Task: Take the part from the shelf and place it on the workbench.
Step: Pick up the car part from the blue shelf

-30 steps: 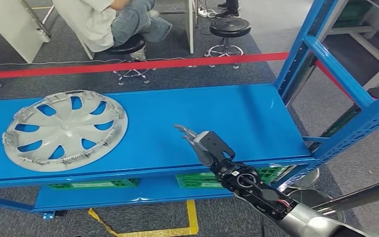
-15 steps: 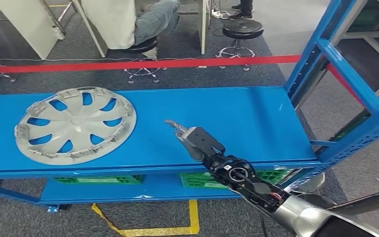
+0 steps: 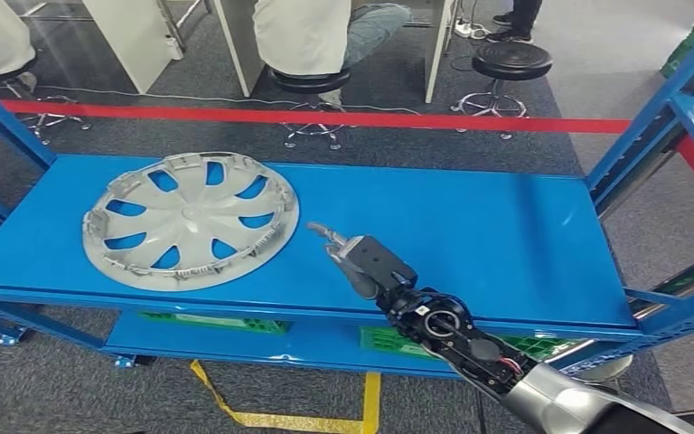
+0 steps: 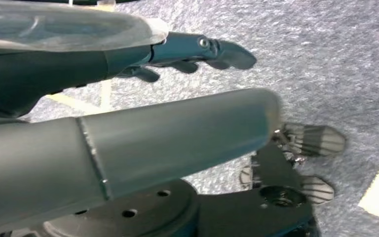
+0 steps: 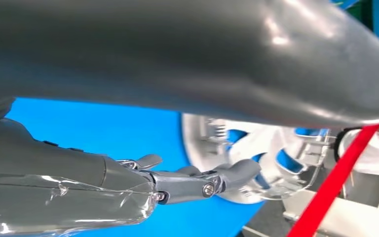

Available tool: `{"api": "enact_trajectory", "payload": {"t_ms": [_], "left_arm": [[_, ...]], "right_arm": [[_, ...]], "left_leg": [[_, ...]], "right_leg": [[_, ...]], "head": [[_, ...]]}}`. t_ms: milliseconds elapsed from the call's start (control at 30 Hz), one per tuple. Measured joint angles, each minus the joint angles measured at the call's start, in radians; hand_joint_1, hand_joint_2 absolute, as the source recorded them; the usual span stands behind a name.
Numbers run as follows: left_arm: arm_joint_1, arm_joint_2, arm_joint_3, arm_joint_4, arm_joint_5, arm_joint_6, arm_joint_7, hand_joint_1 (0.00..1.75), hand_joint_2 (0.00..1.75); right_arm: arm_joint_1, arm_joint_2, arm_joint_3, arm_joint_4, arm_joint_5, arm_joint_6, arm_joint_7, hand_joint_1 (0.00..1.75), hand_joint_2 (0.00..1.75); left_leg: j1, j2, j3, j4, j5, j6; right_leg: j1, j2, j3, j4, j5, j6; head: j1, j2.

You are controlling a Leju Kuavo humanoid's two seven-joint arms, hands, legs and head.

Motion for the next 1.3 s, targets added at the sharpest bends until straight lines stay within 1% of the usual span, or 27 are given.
{"api": "enact_trajectory", "payload": {"t_ms": [67, 133, 200, 233, 267, 300, 333, 400, 433, 467, 500, 600, 667, 733, 767, 800, 833, 867, 933, 967, 1000, 1033, 1100, 1133, 1200, 1267, 1300], "left_arm": [[0.004, 0.001, 0.000, 0.000, 0.000, 0.000, 0.000, 0.00, 0.00], [0.005, 0.001, 0.000, 0.000, 0.000, 0.000, 0.000, 0.00, 0.00], [0.002, 0.000, 0.000, 0.000, 0.000, 0.000, 0.000, 0.00, 0.00], [0.001, -0.001, 0.000, 0.000, 0.000, -0.001, 0.000, 0.00, 0.00], [0.001, -0.001, 0.000, 0.000, 0.000, -0.003, 0.000, 0.00, 0.00], [0.003, -0.001, 0.000, 0.000, 0.000, -0.004, 0.000, 0.00, 0.00], [0.004, -0.001, 0.000, 0.000, 0.000, -0.006, 0.000, 0.00, 0.00], [0.005, 0.000, 0.000, 0.000, 0.000, -0.007, 0.000, 0.00, 0.00], [0.004, 0.000, 0.000, 0.000, 0.000, -0.007, 0.000, 0.00, 0.00], [0.003, 0.000, 0.000, 0.000, 0.000, -0.007, 0.000, 0.00, 0.00], [0.003, 0.000, 0.000, 0.000, 0.000, -0.007, 0.000, 0.00, 0.00], [0.005, 0.000, -0.001, 0.000, 0.000, -0.008, 0.000, 0.00, 0.00], [0.006, 0.000, -0.001, 0.000, 0.000, -0.008, 0.000, 0.00, 0.00], [0.005, 0.001, -0.001, 0.000, 0.000, -0.007, 0.000, 0.00, 0.00], [0.005, 0.001, -0.001, 0.000, 0.000, -0.007, 0.000, 0.00, 0.00], [0.006, 0.001, -0.001, 0.000, 0.000, -0.007, 0.000, 0.00, 0.00], [0.006, 0.001, -0.001, 0.000, 0.000, -0.008, 0.000, 0.00, 0.00], [0.007, 0.001, -0.001, 0.000, 0.000, -0.008, 0.000, 0.00, 0.00], [0.006, -0.001, -0.001, 0.000, 0.000, -0.008, 0.000, 0.00, 0.00], [0.005, -0.003, -0.001, 0.000, 0.000, -0.008, 0.000, 0.00, 0.00], [0.005, -0.004, -0.001, 0.000, 0.000, -0.008, 0.000, 0.00, 0.00], [0.005, -0.004, -0.001, 0.000, 0.000, -0.008, -0.001, 0.00, 0.00], [0.008, -0.004, -0.001, 0.000, 0.000, -0.008, -0.001, 0.00, 0.00], [0.010, -0.004, -0.001, 0.001, 0.001, -0.007, -0.001, 0.00, 0.00], [0.009, -0.004, -0.001, 0.001, 0.001, -0.007, -0.001, 0.00, 0.00], [0.007, -0.005, -0.001, 0.001, 0.000, -0.007, -0.001, 0.00, 0.00], [0.007, -0.006, -0.001, 0.001, -0.001, -0.007, -0.001, 0.00, 0.00]], "right_arm": [[-0.001, 0.001, 0.002, 0.001, 0.000, 0.000, 0.000, 0.00, 0.00], [-0.007, 0.002, 0.003, 0.002, 0.000, -0.001, -0.001, 0.00, 0.00], [-0.010, 0.002, 0.004, 0.004, 0.000, -0.001, -0.001, 0.00, 0.00], [-0.010, 0.002, 0.004, 0.006, 0.000, -0.001, -0.001, 0.00, 0.00], [-0.010, 0.002, 0.005, 0.008, 0.001, -0.001, 0.000, 0.00, 0.00], [-0.010, 0.002, 0.006, 0.011, 0.002, -0.001, 0.000, 0.00, 0.00], [-0.010, 0.002, 0.007, 0.012, 0.002, -0.001, 0.000, 0.00, 0.00], [-0.011, 0.003, 0.008, 0.014, 0.003, -0.001, 0.000, 0.00, 0.00], [-0.011, 0.003, 0.008, 0.014, 0.003, -0.001, 0.000, 0.00, 0.00], [-0.012, 0.003, 0.008, 0.014, 0.003, -0.001, 0.000, 0.00, 0.00], [-0.012, 0.003, 0.008, 0.014, 0.003, -0.001, 0.000, 0.00, 0.00], [-0.012, 0.004, 0.010, 0.014, 0.004, -0.001, 0.000, 0.00, 0.00], [-0.012, 0.005, 0.010, 0.015, 0.004, -0.001, 0.000, 0.00, 0.00], [-0.011, 0.005, 0.010, 0.016, 0.004, -0.001, 0.000, 0.00, 0.00], [-0.009, 0.005, 0.010, 0.018, 0.004, -0.001, 0.000, 0.00, 0.00], [-0.007, 0.005, 0.010, 0.019, 0.004, -0.001, 0.000, 0.00, 0.00], [-0.006, 0.005, 0.010, 0.021, 0.004, -0.001, 0.000, 0.00, 0.00], [-0.006, 0.005, 0.010, 0.021, 0.004, -0.001, 0.000, 0.00, 0.00], [-0.007, 0.005, 0.010, 0.023, 0.004, -0.001, 0.000, 0.00, 0.00], [-0.008, 0.005, 0.010, 0.023, 0.004, -0.001, 0.000, 0.00, 0.00], [-0.008, 0.005, 0.010, 0.023, 0.005, -0.001, 0.000, 0.00, 0.00], [-0.009, 0.005, 0.011, 0.023, 0.006, 0.000, 0.000, 0.00, 0.00], [-0.010, 0.005, 0.011, 0.023, 0.008, 0.001, 0.001, 0.00, 0.00], [-0.012, 0.005, 0.011, 0.023, 0.008, 0.001, 0.001, 0.00, 0.00], [-0.016, 0.005, 0.011, 0.023, 0.010, 0.001, 0.003, 0.00, 0.00], [-0.019, 0.005, 0.011, 0.023, 0.013, 0.002, 0.009, 0.00, 0.00], [-0.019, 0.005, 0.012, 0.023, 0.015, 0.001, 0.014, 0.00, 0.00]], "left_leg": [[0.002, 0.000, -0.004, 0.003, 0.000, -0.010], [0.002, 0.031, -0.023, 0.043, -0.023, -0.020], [0.002, 0.061, -0.087, 0.164, -0.079, -0.028], [0.004, 0.064, -0.128, 0.237, -0.106, -0.030], [0.004, 0.065, -0.157, 0.288, -0.118, -0.031], [0.004, 0.065, -0.169, 0.304, -0.113, -0.031], [0.004, 0.066, -0.157, 0.276, -0.089, -0.029], [0.003, 0.083, -0.084, 0.131, -0.024, -0.023], [0.000, 0.092, -0.050, 0.063, -0.001, -0.017], [-0.003, 0.099, -0.028, 0.020, 0.010, -0.012], [-0.006, 0.101, -0.021, 0.004, 0.009, -0.007], [-0.007, 0.084, -0.018, 0.002, 0.009, 0.010], [-0.004, 0.075, -0.012, -0.002, 0.011, 0.021], [-0.006, 0.065, -0.009, -0.002, 0.009, 0.029], [-0.009, 0.059, -0.008, -0.002, 0.008, 0.031], [-0.011, 0.052, -0.007, -0.001, 0.007, 0.033], [-0.013, 0.043, -0.004, -0.001, 0.006, 0.034], [-0.015, 0.034, -0.001, -0.001, 0.005, 0.034], [-0.019, 0.019, 0.006, -0.001, 0.001, 0.034], [-0.018, 0.012, 0.005, 0.001, 0.001, 0.031], [-0.016, 0.007, 0.001, 0.002, 0.002, 0.028], [-0.013, 0.001, -0.003, 0.002, 0.004, 0.023], [-0.010, -0.004, -0.007, 0.003, 0.005, 0.013], [-0.011, 0.006, -0.012, 0.014, -0.003, 0.007], [-0.010, 0.037, -0.050, 0.093, -0.048, -0.004], [-0.002, 0.054, -0.127, 0.236, -0.109, -0.016], [0.003, 0.057, -0.157, 0.289, -0.124, -0.022]], "right_leg": [[-0.002, -0.009, 0.003, -0.004, 0.002, -0.010], [-0.005, -0.020, 0.009, -0.012, 0.006, -0.021], [-0.004, -0.036, 0.009, -0.014, 0.007, -0.027], [-0.003, -0.045, 0.008, -0.014, 0.006, -0.030], [-0.002, -0.053, 0.008, -0.014, 0.005, -0.030], [-0.002, -0.060, 0.008, -0.014, 0.004, -0.031], [-0.002, -0.066, 0.009, -0.014, 0.004, -0.030], [-0.002, -0.077, 0.012, -0.014, 0.001, -0.026], [0.001, -0.082, 0.013, -0.014, -0.001, -0.022], [0.003, -0.085, 0.014, -0.014, -0.004, -0.017], [0.005, -0.088, 0.015, -0.014, -0.006, -0.012], [0.004, -0.092, 0.018, -0.010, -0.017, 0.005], [0.001, -0.073, -0.010, 0.058, -0.062, 0.012], [0.000, -0.052, -0.074, 0.200, -0.128, 0.014], [0.001, -0.048, -0.105, 0.263, -0.148, 0.014], [0.003, -0.046, -0.125, 0.298, -0.153, 0.012], [0.005, -0.044, -0.124, 0.290, -0.134, 0.008], [0.007, -0.041, -0.103, 0.239, -0.098, 0.003], [0.012, -0.017, -0.040, 0.090, -0.021, -0.014], [0.014, -0.004, -0.014, 0.034, -0.001, -0.021], [0.016, 0.006, 0.001, 0.003, 0.006, -0.025], [0.018, 0.009, 0.006, -0.006, 0.003, -0.027], [0.016, -0.002, 0.015, -0.022, 0.008, -0.032], [0.013, -0.008, 0.021, -0.030, 0.012, -0.035], [0.007, -0.024, 0.029, -0.044, 0.019, -0.041], [0.007, -0.040, 0.028, -0.045, 0.019, -0.043], [0.007, -0.049, 0.027, -0.045, 0.018, -0.043]], "head": [[-0.001, 0.000], [-0.011, 0.000], [-0.028, 0.000], [-0.034, 0.000], [-0.037, 0.000], [-0.039, 0.000], [-0.041, 0.000], [-0.044, 0.000], [-0.045, 0.000], [-0.044, 0.000], [-0.042, 0.000], [-0.035, 0.000], [-0.028, 0.000], [-0.016, 0.000], [-0.011, 0.000], [-0.009, 0.000], [-0.006, 0.000], [-0.002, 0.000], [0.003, 0.000], [0.003, 0.000], [0.002, 0.000], [0.002, 0.000], [0.007, 0.000], [0.006, 0.000], [-0.004, 0.000], [-0.018, 0.000], [-0.023, 0.000]]}}
